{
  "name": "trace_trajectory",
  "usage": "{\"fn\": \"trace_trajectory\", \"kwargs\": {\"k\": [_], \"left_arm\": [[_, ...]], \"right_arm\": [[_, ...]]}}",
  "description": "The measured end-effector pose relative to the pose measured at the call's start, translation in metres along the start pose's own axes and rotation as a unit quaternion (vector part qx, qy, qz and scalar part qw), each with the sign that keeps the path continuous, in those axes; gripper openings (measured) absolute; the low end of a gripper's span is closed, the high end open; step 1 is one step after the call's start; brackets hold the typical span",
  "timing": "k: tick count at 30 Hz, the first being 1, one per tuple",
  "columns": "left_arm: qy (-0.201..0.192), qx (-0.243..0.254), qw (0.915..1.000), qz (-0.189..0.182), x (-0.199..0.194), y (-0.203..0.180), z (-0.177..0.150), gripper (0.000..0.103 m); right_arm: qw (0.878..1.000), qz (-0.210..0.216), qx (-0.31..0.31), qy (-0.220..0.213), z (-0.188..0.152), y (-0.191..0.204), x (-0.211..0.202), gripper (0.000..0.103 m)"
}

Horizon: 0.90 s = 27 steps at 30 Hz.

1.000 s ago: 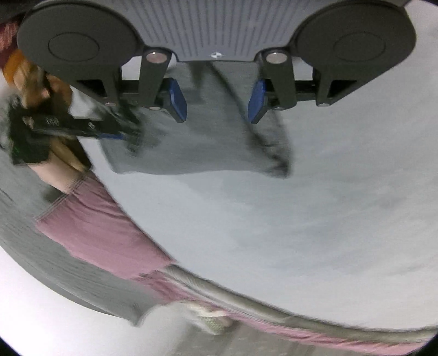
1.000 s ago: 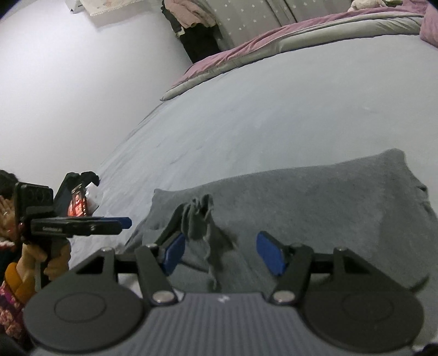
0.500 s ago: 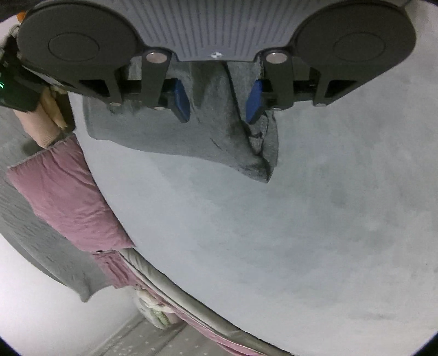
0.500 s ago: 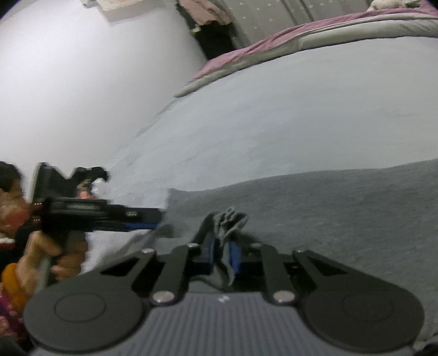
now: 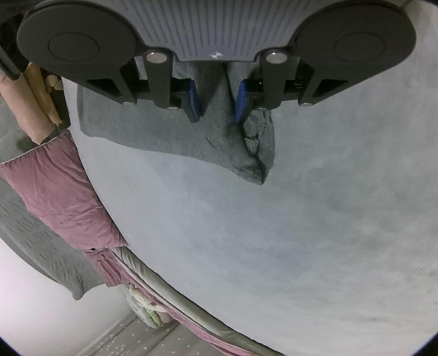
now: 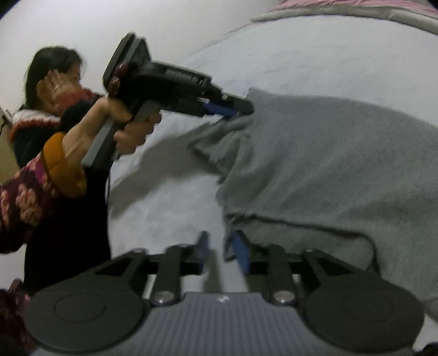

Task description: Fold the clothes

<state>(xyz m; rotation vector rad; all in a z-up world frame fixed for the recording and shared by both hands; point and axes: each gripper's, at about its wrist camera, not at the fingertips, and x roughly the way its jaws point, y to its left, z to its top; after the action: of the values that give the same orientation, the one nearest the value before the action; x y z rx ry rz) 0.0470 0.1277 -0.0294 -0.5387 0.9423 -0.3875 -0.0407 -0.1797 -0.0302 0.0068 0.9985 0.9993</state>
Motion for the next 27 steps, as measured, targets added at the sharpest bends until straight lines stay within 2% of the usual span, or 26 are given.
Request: {"fn": "trace_trajectory", "kwargs": {"k": [2,4,7,11,16,20,25,26,27], "left_arm": [[0.001,-0.003,1.0000,-0.002,0.002,0.000,0.001,0.026],[0.000,-0.008,1.0000,-0.003,0.003,0.000,0.001,0.026],[-0.001,-0.010,0.9999,-0.003,0.005,-0.001,0.002,0.026],[-0.005,-0.007,1.0000,0.003,0.005,-0.003,0.002,0.026],[-0.016,-0.007,0.9998,0.010,0.002,-0.003,0.001,0.026],[-0.020,-0.008,0.9997,0.013,0.003,-0.003,0.001,0.026],[-0.023,0.002,0.9993,0.030,0.007,-0.008,-0.002,0.026],[-0.026,0.005,0.9991,0.034,0.007,-0.009,-0.003,0.024],[-0.029,0.007,0.9988,0.039,0.007,-0.011,-0.004,0.016]], "right_arm": [[1.000,-0.009,0.002,-0.019,-0.001,-0.001,-0.013,0.051],[0.998,-0.022,0.021,-0.048,0.001,-0.008,-0.030,0.051],[0.990,-0.072,0.069,-0.101,0.002,-0.028,-0.059,0.051],[0.961,-0.160,0.153,-0.168,-0.003,-0.065,-0.093,0.051],[0.923,-0.219,0.224,-0.225,-0.011,-0.095,-0.116,0.051],[0.909,-0.233,0.248,-0.239,-0.014,-0.109,-0.120,0.051],[0.907,-0.241,0.256,-0.231,-0.011,-0.116,-0.105,0.051],[0.906,-0.243,0.257,-0.231,-0.011,-0.117,-0.102,0.051],[0.906,-0.245,0.259,-0.230,-0.011,-0.119,-0.099,0.050]]}}
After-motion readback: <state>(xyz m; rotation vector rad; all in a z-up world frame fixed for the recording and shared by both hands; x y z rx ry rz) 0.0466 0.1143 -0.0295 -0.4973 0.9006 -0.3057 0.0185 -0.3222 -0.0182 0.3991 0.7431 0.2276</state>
